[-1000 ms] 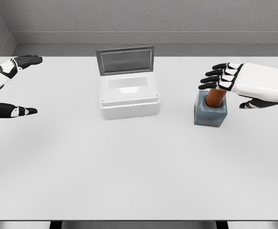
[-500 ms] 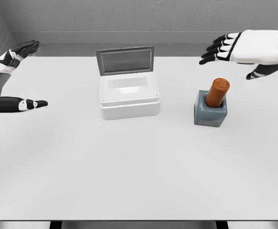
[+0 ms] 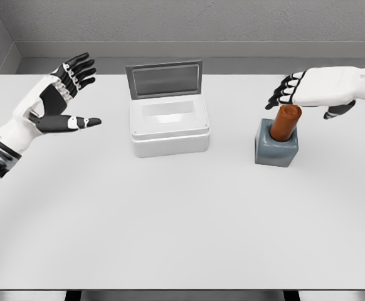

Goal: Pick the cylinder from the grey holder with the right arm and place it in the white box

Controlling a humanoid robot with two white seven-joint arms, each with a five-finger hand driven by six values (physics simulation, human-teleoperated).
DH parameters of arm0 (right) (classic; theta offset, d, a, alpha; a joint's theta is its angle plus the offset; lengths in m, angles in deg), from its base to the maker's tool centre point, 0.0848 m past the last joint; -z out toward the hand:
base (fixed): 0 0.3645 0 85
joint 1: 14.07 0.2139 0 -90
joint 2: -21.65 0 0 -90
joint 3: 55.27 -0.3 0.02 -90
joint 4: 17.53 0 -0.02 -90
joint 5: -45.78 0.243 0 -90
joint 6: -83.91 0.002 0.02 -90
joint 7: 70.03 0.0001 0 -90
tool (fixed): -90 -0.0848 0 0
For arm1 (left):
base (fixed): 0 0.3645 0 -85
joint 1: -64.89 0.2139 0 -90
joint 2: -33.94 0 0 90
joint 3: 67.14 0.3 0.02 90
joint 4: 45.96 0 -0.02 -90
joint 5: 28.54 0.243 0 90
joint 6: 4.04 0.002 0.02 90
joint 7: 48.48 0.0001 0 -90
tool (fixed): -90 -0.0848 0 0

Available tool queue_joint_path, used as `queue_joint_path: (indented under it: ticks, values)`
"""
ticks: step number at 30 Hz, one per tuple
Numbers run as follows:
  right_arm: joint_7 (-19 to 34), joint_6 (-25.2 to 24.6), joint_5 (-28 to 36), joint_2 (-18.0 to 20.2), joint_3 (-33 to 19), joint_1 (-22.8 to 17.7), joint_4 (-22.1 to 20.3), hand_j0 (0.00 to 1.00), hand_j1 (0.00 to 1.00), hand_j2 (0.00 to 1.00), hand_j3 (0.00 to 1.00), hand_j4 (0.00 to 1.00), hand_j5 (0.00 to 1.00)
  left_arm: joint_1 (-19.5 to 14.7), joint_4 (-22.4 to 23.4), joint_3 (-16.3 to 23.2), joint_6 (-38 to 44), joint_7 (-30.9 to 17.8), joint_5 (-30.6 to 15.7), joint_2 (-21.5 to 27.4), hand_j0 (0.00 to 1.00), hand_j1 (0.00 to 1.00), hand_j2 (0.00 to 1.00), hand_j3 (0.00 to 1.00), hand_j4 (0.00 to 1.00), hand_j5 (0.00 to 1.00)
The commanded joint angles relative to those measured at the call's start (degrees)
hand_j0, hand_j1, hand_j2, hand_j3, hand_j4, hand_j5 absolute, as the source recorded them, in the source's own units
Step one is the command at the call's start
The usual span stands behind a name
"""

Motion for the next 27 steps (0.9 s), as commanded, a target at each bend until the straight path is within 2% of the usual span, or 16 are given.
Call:
queue_joint_path:
  ticks: [1, 2, 7, 12, 16, 20, 26, 27]
  values:
    - [0.0, -0.1, -2.3, -2.5, 0.4, -0.1, 2.0, 0.98, 0.98, 0.98, 0.98, 0.98, 0.98, -0.4, 2.5, 2.0, 3.1, -0.1, -0.4, -1.5, 1.00, 1.00, 1.00, 1.00, 1.00, 1.00]
    - [0.0, -0.1, -2.3, -2.7, 0.4, -0.2, 1.8, 0.98, 0.98, 0.98, 0.98, 0.98, 0.98, -1.7, 3.3, 2.0, 5.4, -0.1, -0.6, -2.8, 1.00, 1.00, 1.00, 1.00, 1.00, 1.00]
    - [0.0, -0.1, -2.4, -4.2, 0.4, 0.4, -0.3, 0.98, 0.98, 0.98, 0.98, 0.98, 0.98, -2.7, 6.5, 2.0, 5.8, -0.1, -0.7, -4.8, 1.00, 1.00, 1.00, 1.00, 1.00, 1.00]
    - [0.0, -0.1, -4.1, -4.4, 1.6, -0.2, 0.0, 0.99, 0.99, 0.99, 0.99, 0.99, 0.99, -4.4, 8.2, 2.0, 5.8, -0.1, -0.7, -5.9, 1.00, 1.00, 1.00, 1.00, 1.00, 1.00]
    - [0.0, -0.1, -4.9, -5.4, 2.7, -0.5, 0.3, 0.98, 0.98, 0.98, 0.98, 0.98, 0.98, -6.8, 12.3, 2.5, 5.9, -0.1, -0.4, -9.4, 1.00, 1.00, 1.00, 1.00, 1.00, 1.00]
    - [0.0, -0.1, -5.5, -5.7, 2.7, -0.6, 1.4, 0.98, 0.98, 0.98, 0.98, 0.98, 0.98, -8.4, 13.6, 4.5, 5.8, -0.1, -0.3, -9.8, 1.00, 1.00, 1.00, 1.00, 1.00, 1.00]
    - [0.0, -0.1, -5.6, -5.6, 3.0, -0.4, 2.0, 0.90, 0.90, 0.90, 0.90, 0.90, 0.90, -9.8, 16.1, 4.4, 5.8, -0.1, -0.3, -10.9, 1.00, 1.00, 1.00, 1.00, 1.00, 1.00]
    - [0.0, -0.1, -5.6, -5.6, 3.0, -0.4, 2.0, 0.85, 0.85, 0.85, 0.85, 0.85, 0.85, -9.8, 16.4, 4.4, 5.8, 0.0, -0.2, -10.9, 1.00, 1.00, 1.00, 1.00, 1.00, 1.00]
